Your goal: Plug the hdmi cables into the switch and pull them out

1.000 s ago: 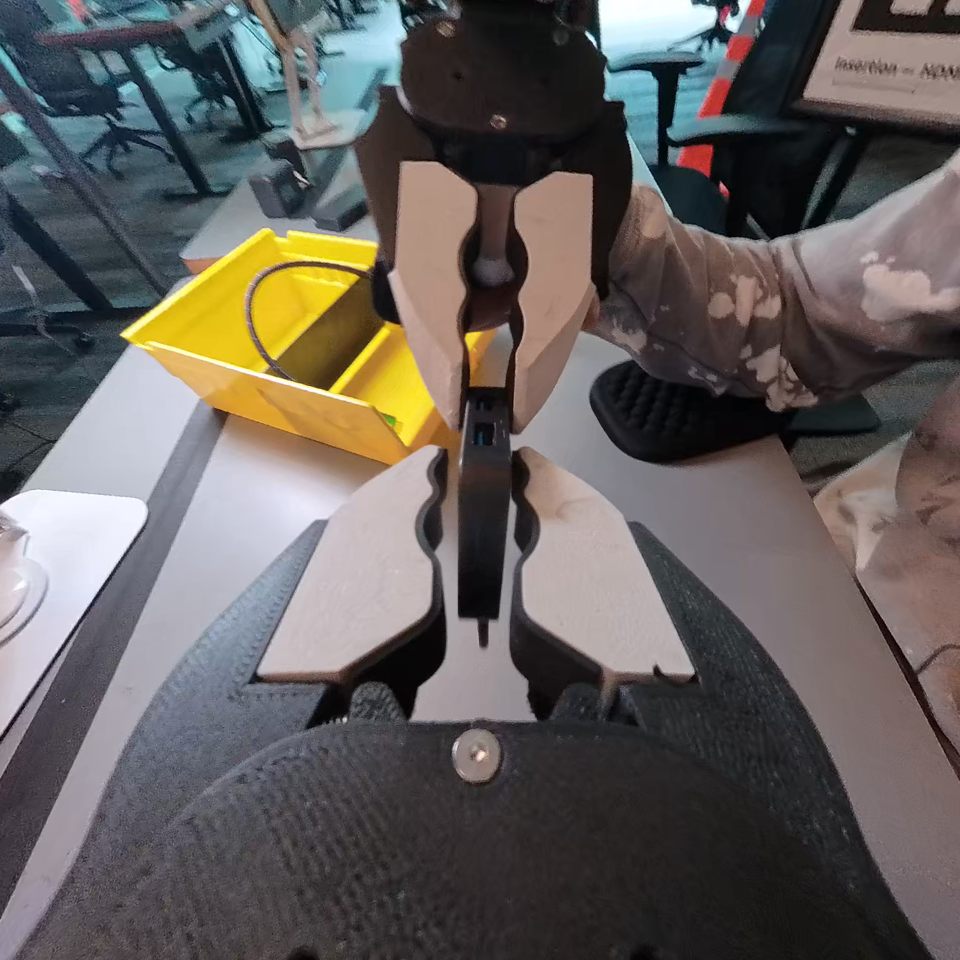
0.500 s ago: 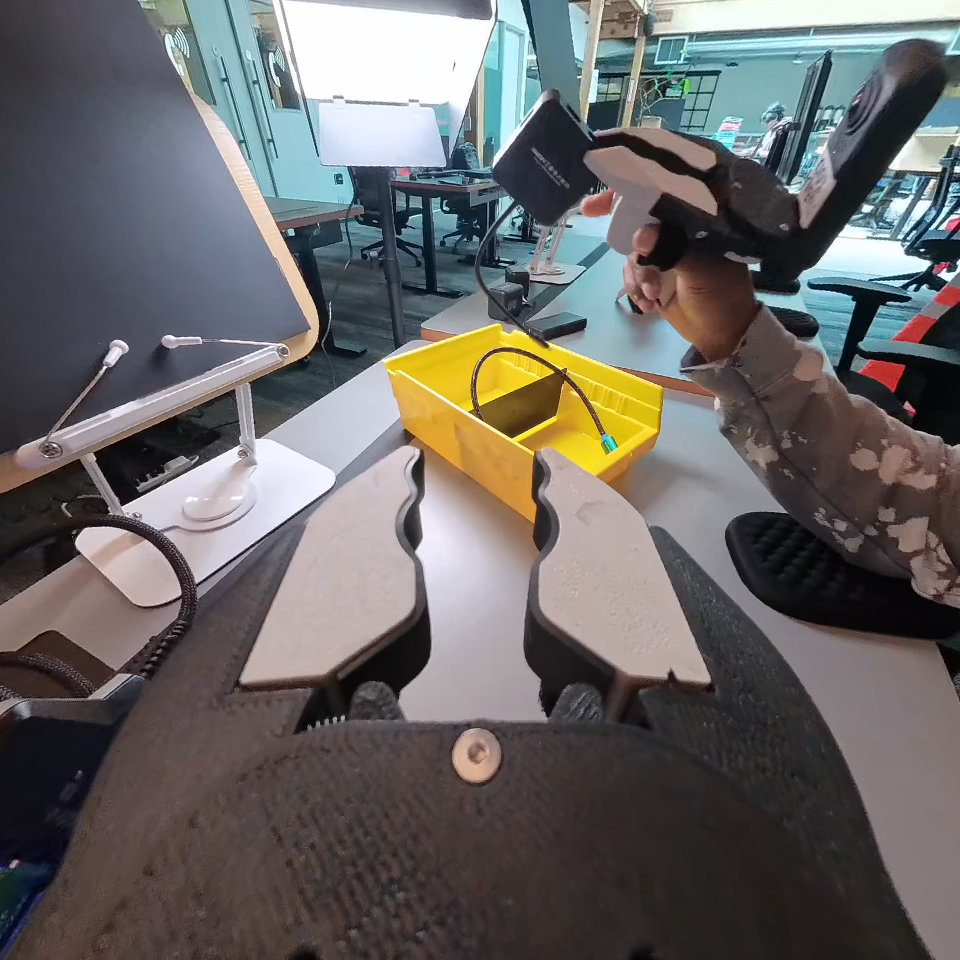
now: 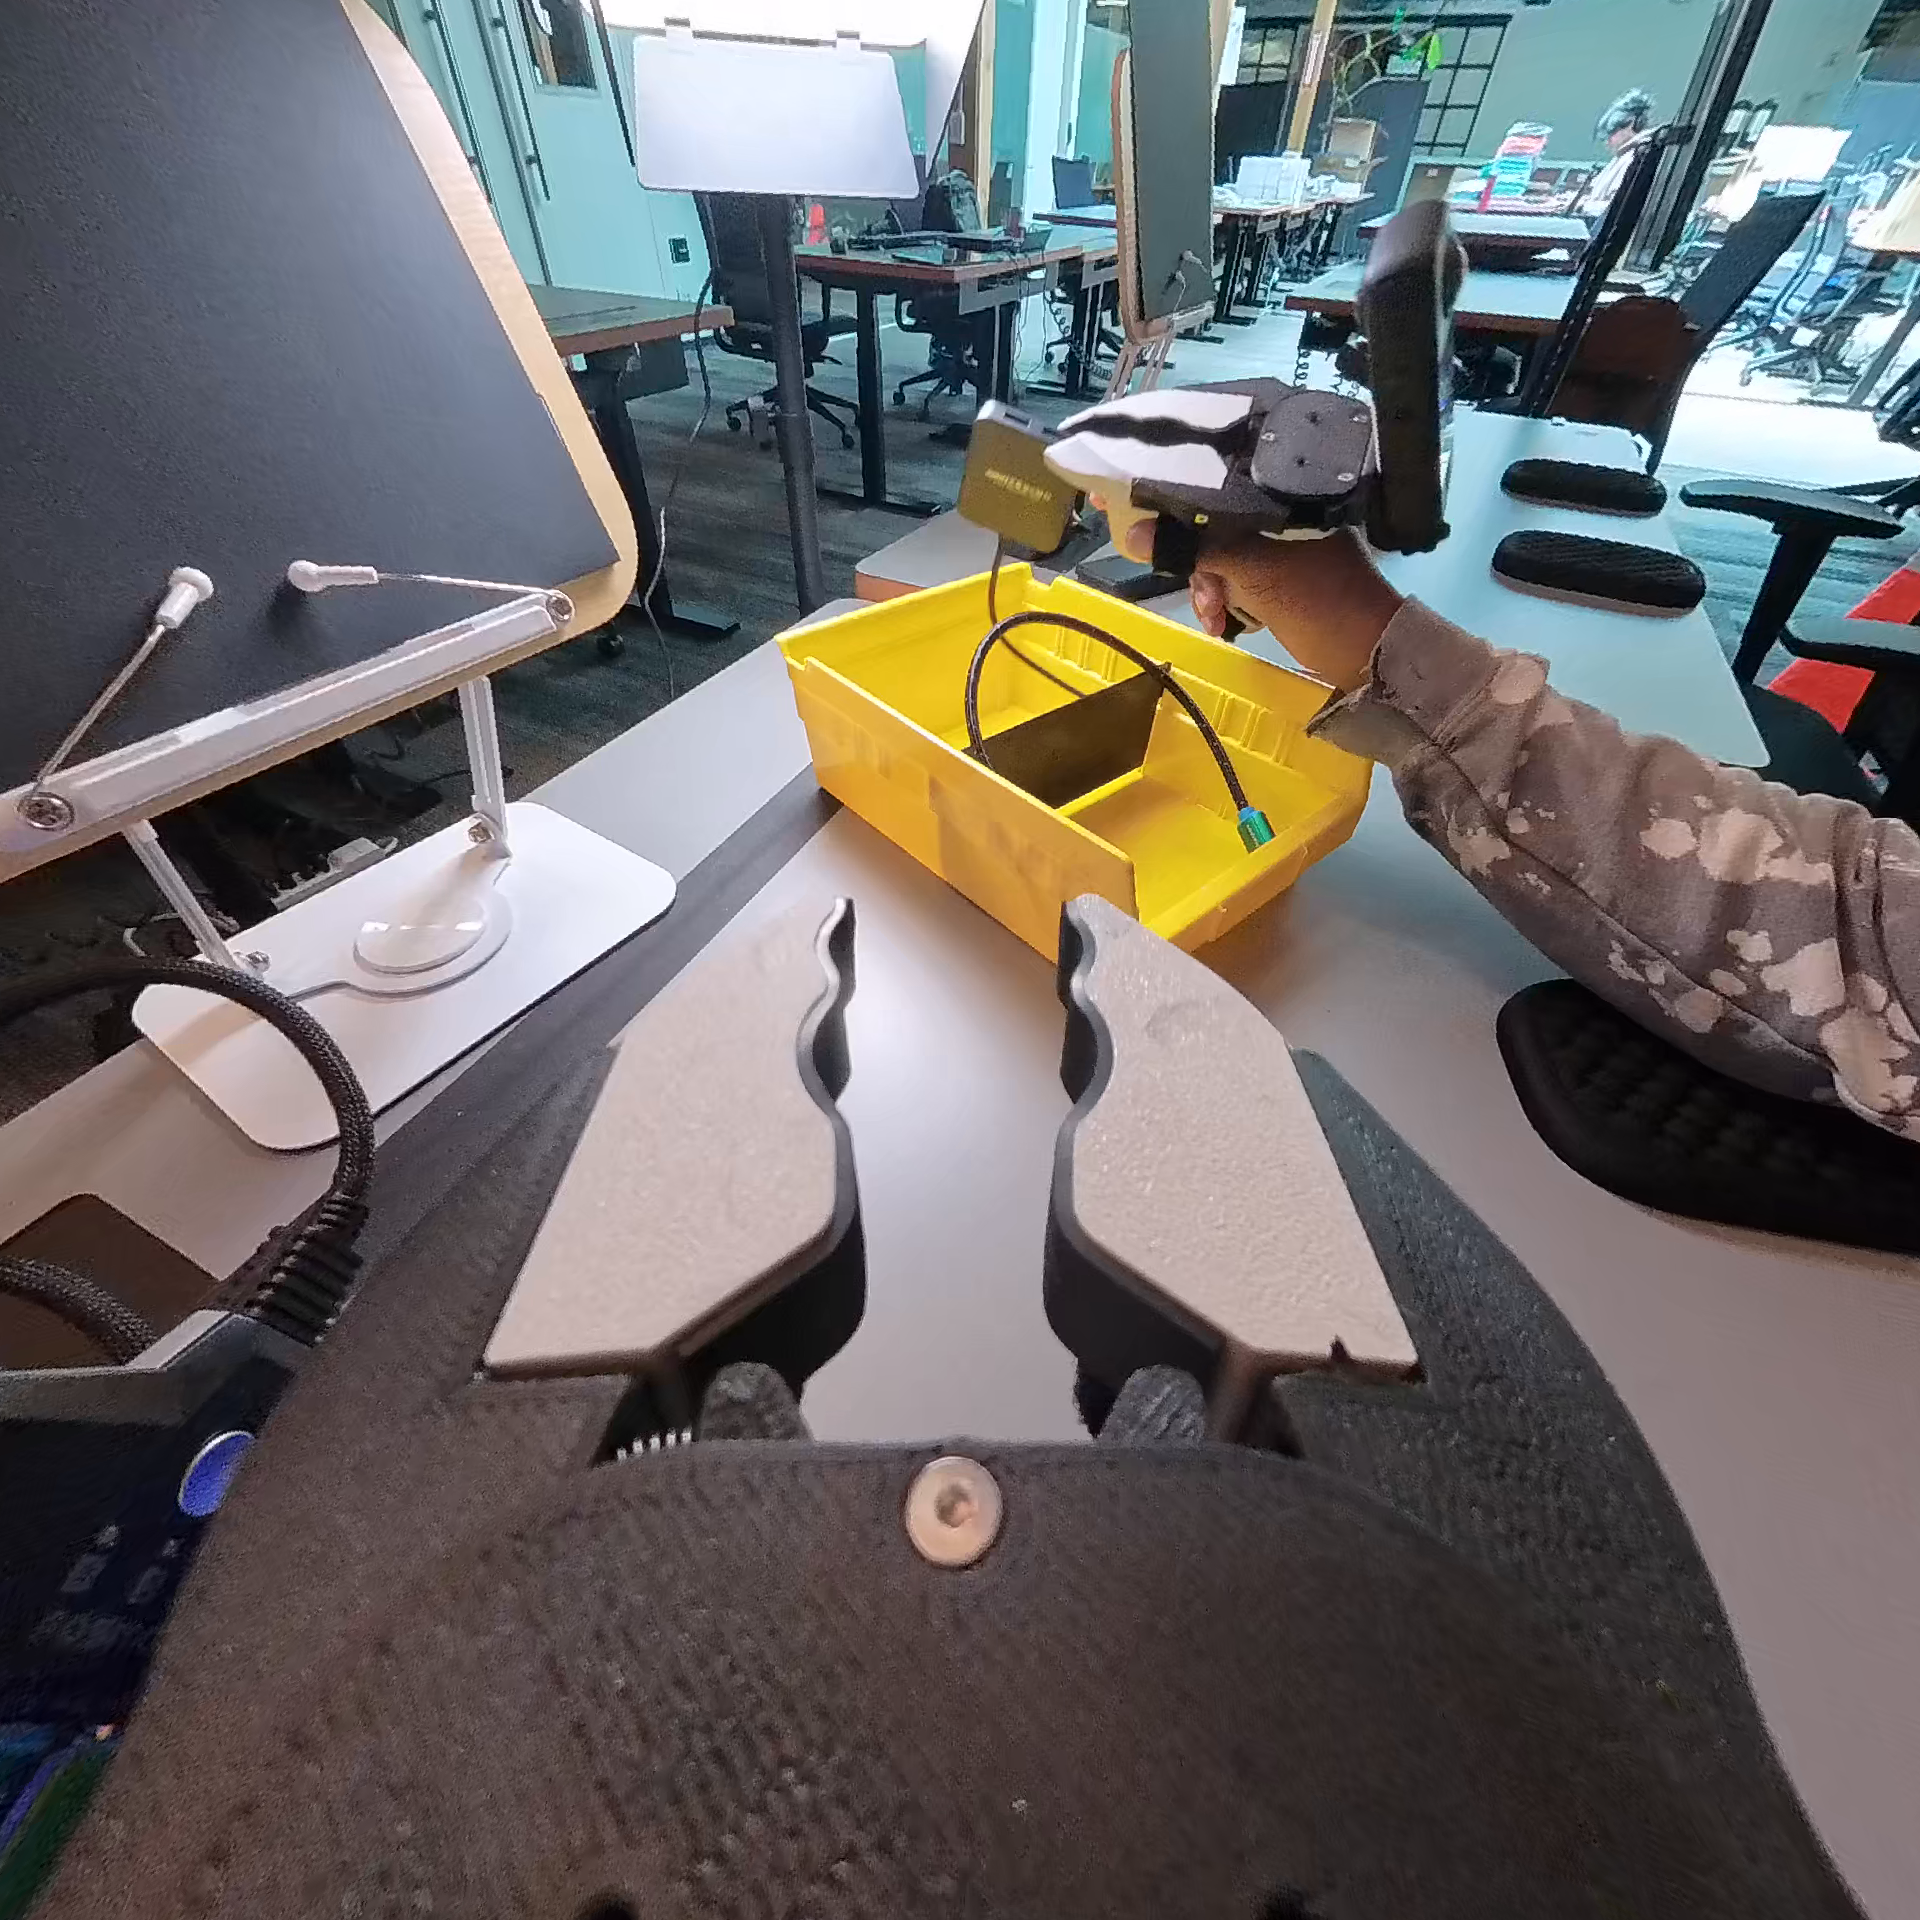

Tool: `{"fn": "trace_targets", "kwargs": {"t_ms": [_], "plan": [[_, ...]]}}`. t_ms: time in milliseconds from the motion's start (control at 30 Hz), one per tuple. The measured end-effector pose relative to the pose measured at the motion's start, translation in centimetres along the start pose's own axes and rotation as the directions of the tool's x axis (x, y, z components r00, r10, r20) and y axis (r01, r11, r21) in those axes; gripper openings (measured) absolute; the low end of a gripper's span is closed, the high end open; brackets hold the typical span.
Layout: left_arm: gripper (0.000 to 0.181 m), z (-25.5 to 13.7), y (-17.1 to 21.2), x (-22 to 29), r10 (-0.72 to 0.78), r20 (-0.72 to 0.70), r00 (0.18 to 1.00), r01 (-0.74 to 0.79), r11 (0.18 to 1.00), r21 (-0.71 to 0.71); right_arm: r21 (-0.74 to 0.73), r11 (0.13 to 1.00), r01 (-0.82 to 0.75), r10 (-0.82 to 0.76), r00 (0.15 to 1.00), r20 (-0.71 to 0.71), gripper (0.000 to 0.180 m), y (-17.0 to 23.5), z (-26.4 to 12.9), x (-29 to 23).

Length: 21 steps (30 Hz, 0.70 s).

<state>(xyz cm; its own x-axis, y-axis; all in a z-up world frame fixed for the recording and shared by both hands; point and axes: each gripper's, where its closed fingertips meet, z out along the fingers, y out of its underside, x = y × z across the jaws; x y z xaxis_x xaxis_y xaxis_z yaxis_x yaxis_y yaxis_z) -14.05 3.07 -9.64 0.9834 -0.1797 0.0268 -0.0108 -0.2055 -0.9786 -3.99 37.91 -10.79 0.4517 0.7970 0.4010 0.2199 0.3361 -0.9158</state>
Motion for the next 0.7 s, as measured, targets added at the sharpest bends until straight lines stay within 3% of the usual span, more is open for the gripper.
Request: {"fn": "trace_targets", "kwargs": {"t_ms": [167,333,500,700], "plan": [[0.037,0.1,0.2,0.1,0.006,0.001,1.000,-0.006,1.000,-0.014,-0.282,0.957,0.066,-0.031,0.992,0.125,0.013,4.3,0.8,-2.4],[0.038,-0.1,0.2,0.0,-0.011,-0.002,1.000,0.011,1.000,-0.022,-0.465,0.884,0.055,-0.008,0.995,0.102,0.013,6.5,0.2,-2.4],[0.039,0.0,0.3,-0.1,-0.011,0.004,1.000,0.011,1.000,-0.027,-0.605,0.796,0.015,0.009,0.999,0.037,0.013,8.4,-1.0,-1.0],[0.039,0.3,0.8,-0.2,-0.012,0.007,1.000,0.013,0.999,-0.046,-0.652,0.758,-0.016,0.035,0.999,0.016,0.017,9.1,-2.0,-0.2]]}}
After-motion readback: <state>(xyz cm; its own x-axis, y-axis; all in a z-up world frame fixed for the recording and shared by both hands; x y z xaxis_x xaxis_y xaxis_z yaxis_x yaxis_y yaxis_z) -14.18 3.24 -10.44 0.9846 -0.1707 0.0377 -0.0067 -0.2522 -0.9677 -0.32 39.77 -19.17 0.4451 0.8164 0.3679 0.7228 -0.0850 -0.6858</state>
